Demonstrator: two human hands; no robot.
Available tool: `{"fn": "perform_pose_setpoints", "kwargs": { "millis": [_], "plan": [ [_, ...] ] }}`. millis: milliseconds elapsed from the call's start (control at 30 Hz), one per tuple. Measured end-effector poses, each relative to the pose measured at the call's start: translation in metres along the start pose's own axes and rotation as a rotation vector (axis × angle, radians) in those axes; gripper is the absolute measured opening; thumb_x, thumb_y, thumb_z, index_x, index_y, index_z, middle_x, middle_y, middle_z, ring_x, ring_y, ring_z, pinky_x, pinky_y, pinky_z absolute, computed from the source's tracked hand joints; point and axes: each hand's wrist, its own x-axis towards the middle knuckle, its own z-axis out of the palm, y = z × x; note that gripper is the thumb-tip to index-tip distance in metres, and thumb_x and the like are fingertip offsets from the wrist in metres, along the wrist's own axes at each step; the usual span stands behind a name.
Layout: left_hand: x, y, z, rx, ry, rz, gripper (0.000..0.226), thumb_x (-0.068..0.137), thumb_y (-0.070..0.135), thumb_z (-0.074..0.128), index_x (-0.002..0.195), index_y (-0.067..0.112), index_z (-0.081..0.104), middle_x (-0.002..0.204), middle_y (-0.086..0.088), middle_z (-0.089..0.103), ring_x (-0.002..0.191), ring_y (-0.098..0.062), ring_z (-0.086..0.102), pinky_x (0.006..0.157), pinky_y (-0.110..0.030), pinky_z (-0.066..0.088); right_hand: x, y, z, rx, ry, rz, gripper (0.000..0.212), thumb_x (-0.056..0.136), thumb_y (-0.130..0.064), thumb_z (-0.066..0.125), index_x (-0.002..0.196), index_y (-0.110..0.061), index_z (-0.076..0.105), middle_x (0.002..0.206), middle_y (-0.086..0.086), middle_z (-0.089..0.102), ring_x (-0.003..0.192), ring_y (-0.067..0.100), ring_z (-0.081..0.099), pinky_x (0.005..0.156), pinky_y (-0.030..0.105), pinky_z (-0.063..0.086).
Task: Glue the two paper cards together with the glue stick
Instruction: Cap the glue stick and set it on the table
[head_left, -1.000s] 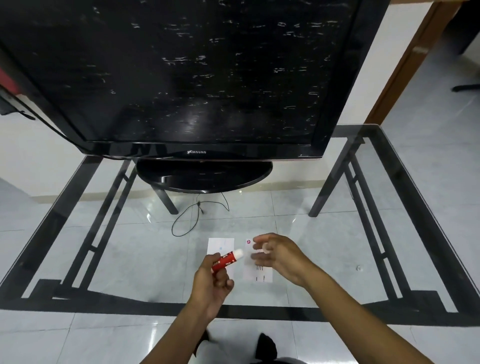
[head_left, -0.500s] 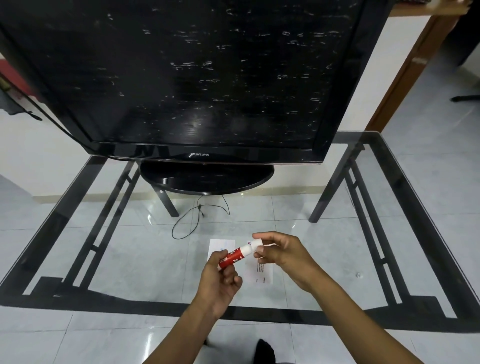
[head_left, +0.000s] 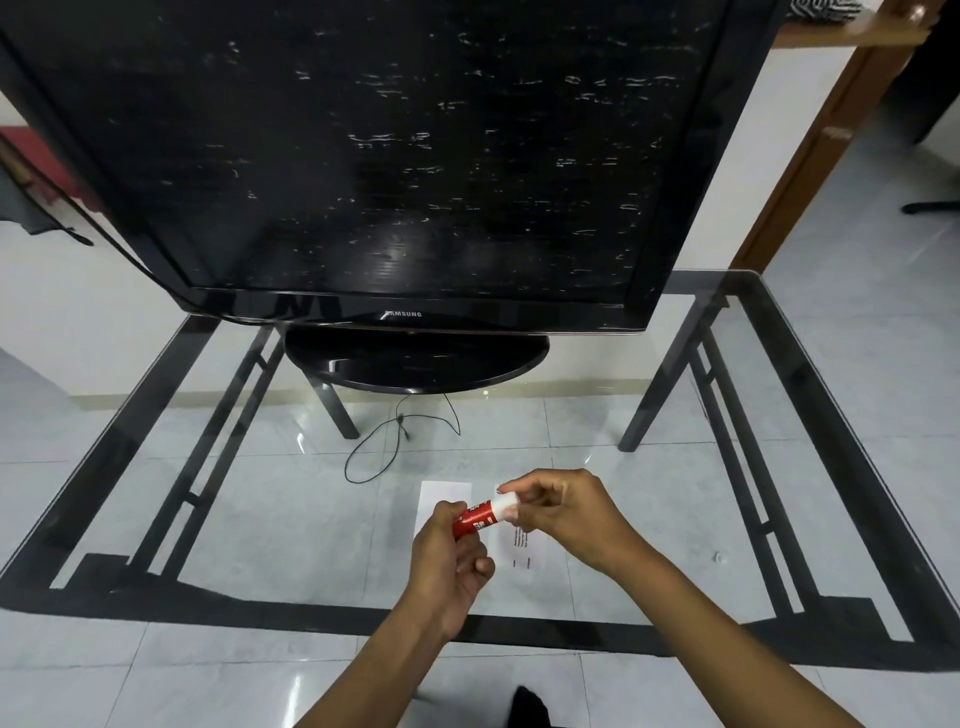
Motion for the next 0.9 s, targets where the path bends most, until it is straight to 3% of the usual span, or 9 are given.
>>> {"fn": "perform_pose_setpoints", "kwargs": {
  "millis": [67, 233, 333, 400, 467, 567, 667, 767, 900],
  "plan": [
    [-0.002, -0.002, 0.004, 0.009, -0.007, 0.027, 0.017, 0.088, 0.022, 0.048, 0.074, 0.012, 0.048, 0.044, 0.004, 0.027, 0.036, -0.009, 0.024, 0.035, -0.021, 0.032, 0.0, -0.002, -0.002, 0.049, -0.024, 0.013, 0.009, 0.078, -0.018, 0.077, 0.085, -0.012, 0.075, 0.07, 0.008, 0.072, 0.061, 0.021, 0.067, 0.062, 0.031, 0.059],
    [-0.004, -0.008, 0.006, 0.05, -0.031, 0.073, 0.015, 0.089, 0.023, 0.047, 0.08, 0.011, 0.046, 0.047, 0.004, 0.027, 0.04, -0.01, 0.025, 0.038, -0.023, 0.033, -0.004, -0.003, -0.001, 0.027, 0.023, 0.088, 0.024, 0.082, -0.03, 0.071, 0.075, -0.007, 0.07, 0.057, 0.004, 0.066, 0.048, 0.016, 0.059, 0.047, 0.027, 0.052],
    [-0.004, -0.008, 0.008, 0.027, -0.107, 0.042, 0.02, 0.089, 0.027, 0.051, 0.075, 0.013, 0.048, 0.048, 0.003, 0.025, 0.042, -0.011, 0.025, 0.041, -0.023, 0.034, -0.01, -0.002, 0.003, 0.253, 0.001, 0.098, 0.024, 0.081, -0.028, 0.072, 0.095, -0.008, 0.071, 0.065, 0.008, 0.065, 0.054, 0.019, 0.059, 0.052, 0.029, 0.053],
    [-0.006, -0.007, 0.013, 0.024, -0.202, 0.01, 0.026, 0.086, 0.033, 0.056, 0.071, 0.012, 0.052, 0.048, 0.002, 0.028, 0.047, -0.012, 0.028, 0.044, -0.023, 0.034, -0.015, 0.001, 0.01, 0.552, -0.04, 0.134, 0.041, 0.074, -0.025, 0.076, 0.109, -0.006, 0.066, 0.07, 0.011, 0.063, 0.056, 0.021, 0.057, 0.055, 0.03, 0.052],
    [-0.011, -0.004, 0.015, 0.082, -0.298, -0.004, 0.035, 0.085, 0.043, 0.055, 0.082, 0.009, 0.063, 0.052, 0.0, 0.035, 0.053, -0.014, 0.035, 0.047, -0.024, 0.036, -0.02, 0.006, 0.015, 0.653, -0.066, 0.16, 0.043, 0.073, -0.02, 0.077, 0.111, -0.003, 0.065, 0.073, 0.016, 0.064, 0.056, 0.021, 0.054, 0.056, 0.03, 0.051],
    [-0.012, -0.002, 0.006, 0.205, -0.324, -0.022, 0.05, 0.09, 0.056, 0.044, 0.1, 0.011, 0.063, 0.062, -0.002, 0.048, 0.052, -0.014, 0.04, 0.047, -0.025, 0.038, -0.021, 0.011, 0.012, 0.623, -0.026, 0.158, 0.031, 0.076, -0.017, 0.075, 0.103, -0.003, 0.069, 0.072, 0.012, 0.067, 0.056, 0.019, 0.054, 0.056, 0.029, 0.049],
    [-0.01, 0.002, -0.003, 0.345, -0.276, -0.062, 0.056, 0.089, 0.059, 0.045, 0.1, 0.007, 0.062, 0.062, -0.001, 0.053, 0.049, -0.013, 0.041, 0.045, -0.024, 0.037, -0.019, 0.013, 0.002, 0.572, 0.028, 0.16, 0.022, 0.077, -0.017, 0.075, 0.097, -0.007, 0.073, 0.069, 0.009, 0.065, 0.056, 0.018, 0.055, 0.057, 0.029, 0.05],
    [-0.005, 0.003, -0.003, 0.426, -0.31, -0.02, 0.048, 0.088, 0.053, 0.053, 0.095, 0.007, 0.067, 0.062, 0.0, 0.054, 0.05, -0.012, 0.043, 0.045, -0.022, 0.038, -0.017, 0.012, -0.003, 0.486, 0.007, 0.137, 0.026, 0.076, -0.022, 0.076, 0.098, -0.01, 0.073, 0.069, 0.012, 0.063, 0.057, 0.017, 0.056, 0.059, 0.029, 0.051],
    [0.0, 0.001, 0.0, 0.431, -0.328, 0.069, 0.037, 0.086, 0.045, 0.059, 0.092, 0.008, 0.067, 0.066, -0.001, 0.058, 0.056, -0.01, 0.047, 0.048, -0.02, 0.04, -0.015, 0.015, -0.005, 0.425, 0.069, 0.124, 0.014, 0.082, -0.019, 0.072, 0.094, -0.012, 0.074, 0.065, 0.01, 0.065, 0.057, 0.017, 0.058, 0.059, 0.026, 0.053]
  ]
}}
